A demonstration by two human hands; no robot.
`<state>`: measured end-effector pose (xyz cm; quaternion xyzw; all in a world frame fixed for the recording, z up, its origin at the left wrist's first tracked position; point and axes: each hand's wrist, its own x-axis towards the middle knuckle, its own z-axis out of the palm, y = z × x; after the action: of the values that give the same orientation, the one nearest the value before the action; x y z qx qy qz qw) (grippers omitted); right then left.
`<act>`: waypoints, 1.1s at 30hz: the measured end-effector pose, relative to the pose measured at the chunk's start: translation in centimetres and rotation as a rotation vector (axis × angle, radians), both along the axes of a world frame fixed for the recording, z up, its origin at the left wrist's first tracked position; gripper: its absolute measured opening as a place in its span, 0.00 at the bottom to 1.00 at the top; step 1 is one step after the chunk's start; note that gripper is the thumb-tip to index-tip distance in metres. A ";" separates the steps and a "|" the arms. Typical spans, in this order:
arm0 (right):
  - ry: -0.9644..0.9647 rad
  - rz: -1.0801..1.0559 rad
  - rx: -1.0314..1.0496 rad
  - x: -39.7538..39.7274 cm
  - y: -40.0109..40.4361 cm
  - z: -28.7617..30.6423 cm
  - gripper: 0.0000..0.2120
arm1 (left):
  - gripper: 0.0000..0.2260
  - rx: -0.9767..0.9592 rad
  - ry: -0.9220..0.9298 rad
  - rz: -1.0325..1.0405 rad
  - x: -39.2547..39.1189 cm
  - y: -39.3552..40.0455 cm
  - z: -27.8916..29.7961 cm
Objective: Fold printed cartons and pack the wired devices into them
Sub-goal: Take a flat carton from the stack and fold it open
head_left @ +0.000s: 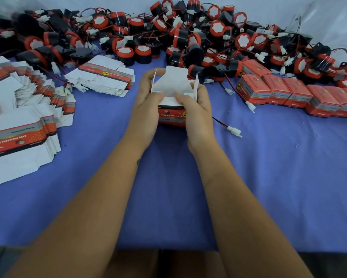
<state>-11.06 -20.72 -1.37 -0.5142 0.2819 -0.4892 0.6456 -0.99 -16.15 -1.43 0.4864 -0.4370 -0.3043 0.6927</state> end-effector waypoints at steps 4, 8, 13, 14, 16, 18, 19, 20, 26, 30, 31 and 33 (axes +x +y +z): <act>0.025 -0.025 -0.004 0.0 0.2 0.2 0.11 | 0.17 -0.050 0.191 -0.067 0.1 -0.1 0.0; 0.038 -0.041 -0.037 0.0 0.2 0.2 0.12 | 0.14 0.010 0.104 -0.029 0.0 -0.1 0.1; -0.093 0.071 0.035 -0.2 0.1 0.1 0.12 | 0.18 0.031 0.028 0.007 0.0 -0.3 0.0; -0.149 0.107 0.079 -0.3 0.0 0.2 0.16 | 0.18 0.031 0.041 0.027 0.1 -0.4 0.0; -0.212 0.140 0.128 -0.4 -0.2 0.4 0.19 | 0.17 0.040 0.072 0.063 0.3 -0.5 -0.1; -0.161 0.150 0.094 -0.4 -0.2 0.2 0.15 | 0.17 0.053 0.074 0.070 0.4 -0.5 0.0; -0.114 0.150 0.058 -0.3 -0.2 0.1 0.15 | 0.17 0.056 0.069 0.072 0.4 -0.5 0.0; -0.066 0.146 0.022 -0.3 -0.2 0.0 0.16 | 0.16 0.058 0.064 0.072 0.4 -0.4 0.0; -0.065 0.097 0.003 -0.3 -0.1 0.5 0.18 | 0.14 0.022 0.118 0.039 0.3 -0.2 0.2; -0.051 0.093 0.012 -0.4 0.1 0.6 0.09 | 0.12 0.020 0.121 -0.030 0.2 0.0 0.0; -0.037 0.086 0.010 -0.4 0.1 0.6 0.10 | 0.11 0.039 0.099 -0.023 0.2 0.0 0.0; 0.020 0.051 -0.034 -0.5 0.1 0.7 0.11 | 0.11 0.061 0.063 0.030 0.2 0.0 0.0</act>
<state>-11.54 -20.65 -0.64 -0.5368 0.2669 -0.4722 0.6463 -0.76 -16.18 -1.42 0.5040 -0.3984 -0.3220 0.6954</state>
